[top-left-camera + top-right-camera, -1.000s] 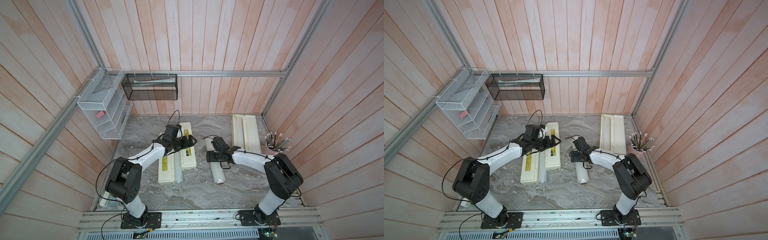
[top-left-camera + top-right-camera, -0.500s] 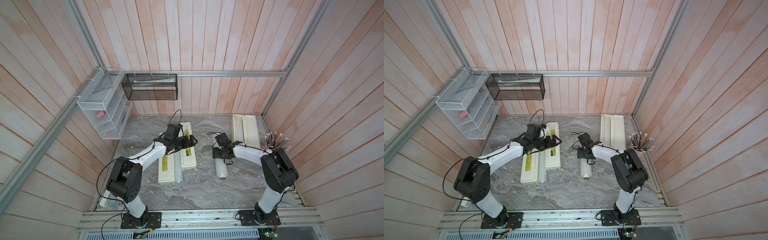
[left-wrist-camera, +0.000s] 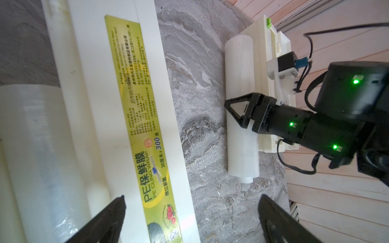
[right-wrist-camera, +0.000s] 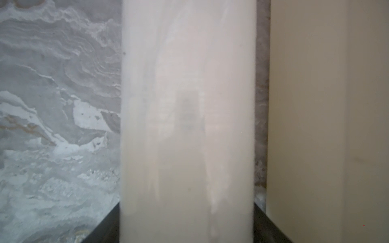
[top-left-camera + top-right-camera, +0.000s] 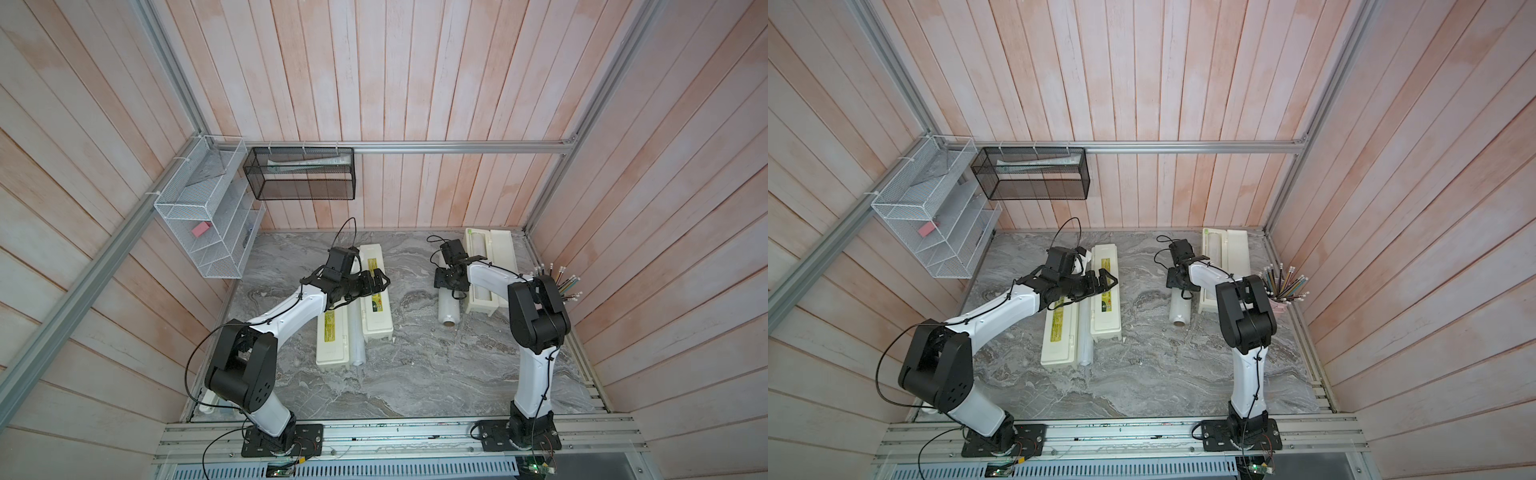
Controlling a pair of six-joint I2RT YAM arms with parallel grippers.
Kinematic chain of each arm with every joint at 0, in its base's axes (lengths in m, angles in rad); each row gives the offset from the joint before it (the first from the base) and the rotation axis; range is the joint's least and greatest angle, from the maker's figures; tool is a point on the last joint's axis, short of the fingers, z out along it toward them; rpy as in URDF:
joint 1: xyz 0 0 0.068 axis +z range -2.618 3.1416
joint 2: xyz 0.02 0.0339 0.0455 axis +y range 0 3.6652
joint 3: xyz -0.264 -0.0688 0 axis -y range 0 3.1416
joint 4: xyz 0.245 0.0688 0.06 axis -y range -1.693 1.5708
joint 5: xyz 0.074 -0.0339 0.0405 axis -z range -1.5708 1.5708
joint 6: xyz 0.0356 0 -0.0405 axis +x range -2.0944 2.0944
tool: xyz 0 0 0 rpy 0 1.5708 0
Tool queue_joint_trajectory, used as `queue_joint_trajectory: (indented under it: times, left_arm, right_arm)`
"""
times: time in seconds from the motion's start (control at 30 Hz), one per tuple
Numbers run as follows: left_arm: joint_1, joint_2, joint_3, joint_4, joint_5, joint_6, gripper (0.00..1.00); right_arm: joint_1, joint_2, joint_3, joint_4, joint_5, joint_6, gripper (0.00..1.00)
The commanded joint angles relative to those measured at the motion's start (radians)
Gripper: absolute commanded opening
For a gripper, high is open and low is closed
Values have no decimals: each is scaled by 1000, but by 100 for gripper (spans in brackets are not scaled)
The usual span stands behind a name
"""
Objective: Put plastic wrap rolls into dispensers
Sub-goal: Move the plastic wrap to the center of the board, then pick up the plastic wrap cutting box from the center of the board.
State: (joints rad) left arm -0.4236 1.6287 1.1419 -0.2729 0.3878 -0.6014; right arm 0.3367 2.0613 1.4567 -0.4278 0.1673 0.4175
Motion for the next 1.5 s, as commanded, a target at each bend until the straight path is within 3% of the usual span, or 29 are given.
queue_joint_trajectory:
  times: [0.0, 0.17, 0.27, 0.5, 0.77, 1.07, 1.47]
  left_arm:
    - [9, 0, -20, 15, 8, 17, 100]
    - [23, -24, -21, 16, 15, 15, 100]
    - [35, -46, -19, 12, 26, 14, 100]
    - [77, -112, -35, -11, 17, 4, 100]
    - [153, -208, -103, -50, -1, -12, 100]
    - [230, -322, -217, -74, 3, -23, 100]
    - [240, -366, -280, -78, 12, -11, 100]
  right_arm:
    - [-20, 23, 45, 17, 77, -38, 75]
    - [-17, -17, 72, 15, 67, -65, 91]
    - [-2, -67, 80, 8, 59, -82, 96]
    - [72, -148, 101, -65, -49, -37, 98]
    - [262, -178, 96, -28, -79, 73, 98]
    - [415, -73, 214, -35, -25, 156, 98]
    - [499, 143, 454, -172, 65, 144, 98]
